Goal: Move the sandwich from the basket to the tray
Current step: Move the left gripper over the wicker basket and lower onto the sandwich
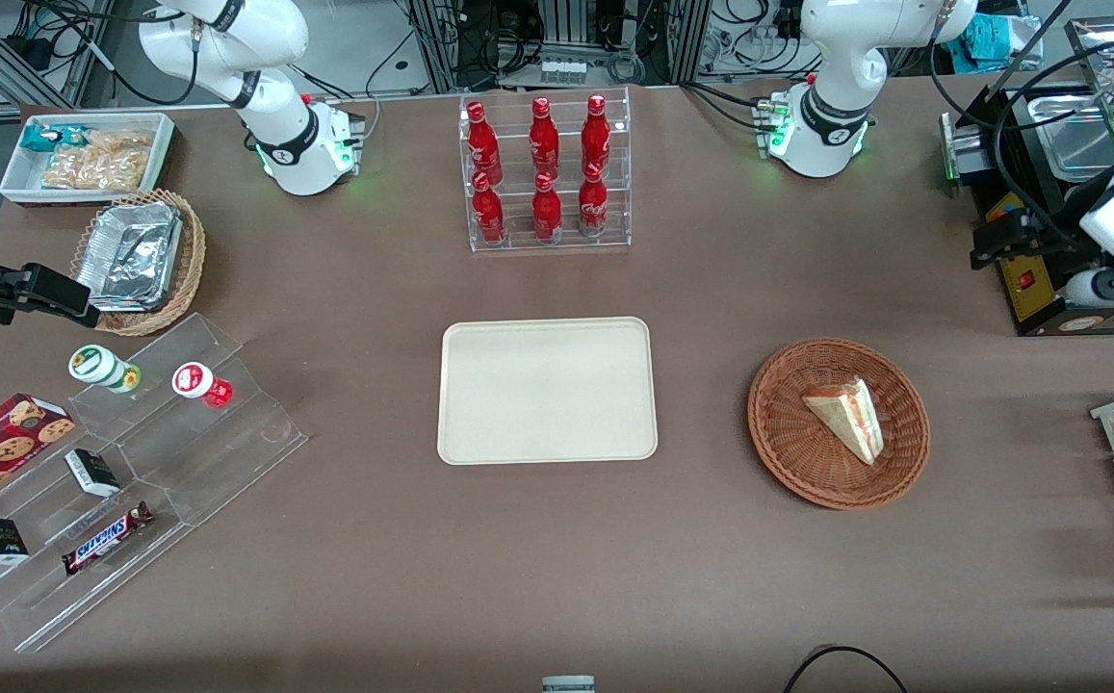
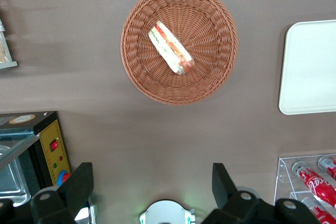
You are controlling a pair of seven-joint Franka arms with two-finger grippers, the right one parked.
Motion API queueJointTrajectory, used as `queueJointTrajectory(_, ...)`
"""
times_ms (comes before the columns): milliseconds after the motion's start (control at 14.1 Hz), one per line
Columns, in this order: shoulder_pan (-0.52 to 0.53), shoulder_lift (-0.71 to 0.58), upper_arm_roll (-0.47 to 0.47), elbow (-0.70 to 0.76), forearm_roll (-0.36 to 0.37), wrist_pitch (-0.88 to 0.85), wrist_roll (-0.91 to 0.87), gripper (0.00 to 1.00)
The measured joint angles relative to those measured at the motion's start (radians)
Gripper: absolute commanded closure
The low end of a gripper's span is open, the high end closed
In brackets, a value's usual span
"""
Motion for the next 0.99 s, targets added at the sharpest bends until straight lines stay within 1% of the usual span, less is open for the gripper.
queueJointTrajectory(212, 0.000, 0.026, 0.000, -0.004, 0.000, 0.004, -0.015, 0.00)
queueJointTrajectory(424, -0.010, 0.072, 0.000, -0.048, 0.001, 0.042, -0.023, 0.00)
queueJointTrajectory(566, -0.021, 0.100, 0.000, -0.125, 0.001, 0.151, -0.026, 0.00)
queueJointTrajectory(778, -0.032, 0.114, 0.000, -0.279, 0.001, 0.347, -0.054, 0.00)
queueJointTrajectory(990, -0.035, 0.114, 0.000, -0.381, 0.001, 0.486, -0.170, 0.00)
